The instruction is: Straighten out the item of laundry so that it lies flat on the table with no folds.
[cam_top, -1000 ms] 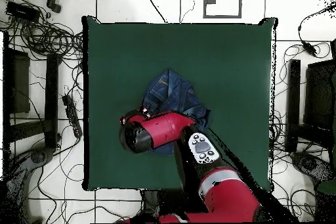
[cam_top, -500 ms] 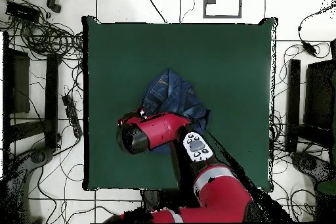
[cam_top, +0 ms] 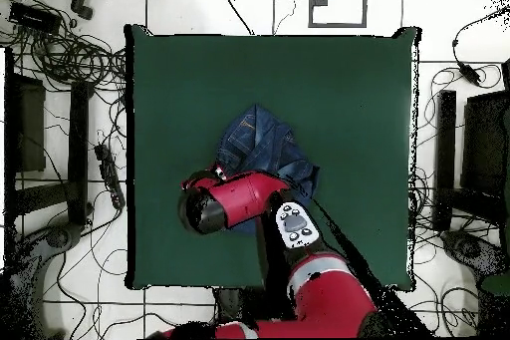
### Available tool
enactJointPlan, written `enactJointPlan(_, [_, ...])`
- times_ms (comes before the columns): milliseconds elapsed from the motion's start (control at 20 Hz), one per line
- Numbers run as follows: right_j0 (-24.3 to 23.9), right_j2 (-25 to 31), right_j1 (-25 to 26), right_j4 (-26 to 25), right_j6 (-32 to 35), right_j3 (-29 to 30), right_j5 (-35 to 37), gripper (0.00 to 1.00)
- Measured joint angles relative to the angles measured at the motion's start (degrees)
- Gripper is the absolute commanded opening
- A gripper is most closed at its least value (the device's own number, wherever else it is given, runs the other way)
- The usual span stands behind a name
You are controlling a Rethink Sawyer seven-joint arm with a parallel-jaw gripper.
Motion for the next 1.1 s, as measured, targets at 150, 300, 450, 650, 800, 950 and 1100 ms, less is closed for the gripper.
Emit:
enactJointPlan(150, [1.10, -0.85, -0.12, 0.00, 0.00, -0.27, 0.00, 1.00])
enactJointPlan(300, [2.23, -1.70, -0.28, 0.00, 0.00, -0.50, 0.00, 1.00])
enactJointPlan(450, [3.10, -2.44, -0.40, 0.00, 0.00, -0.66, 0.00, 1.00])
enactJointPlan(650, [3.64, -3.25, -1.05, 0.00, 0.00, -0.66, 0.00, 1.00])
enactJointPlan(800, [3.55, -3.77, -1.73, 0.00, 0.00, -0.73, 0.00, 1.00])
enactJointPlan(950, [3.48, -3.93, -1.77, -0.01, 0.00, -0.92, 0.00, 1.00])
enactJointPlan(1100, [3.34, -3.93, -1.77, 0.00, 0.00, -1.10, 0.00, 1.00])
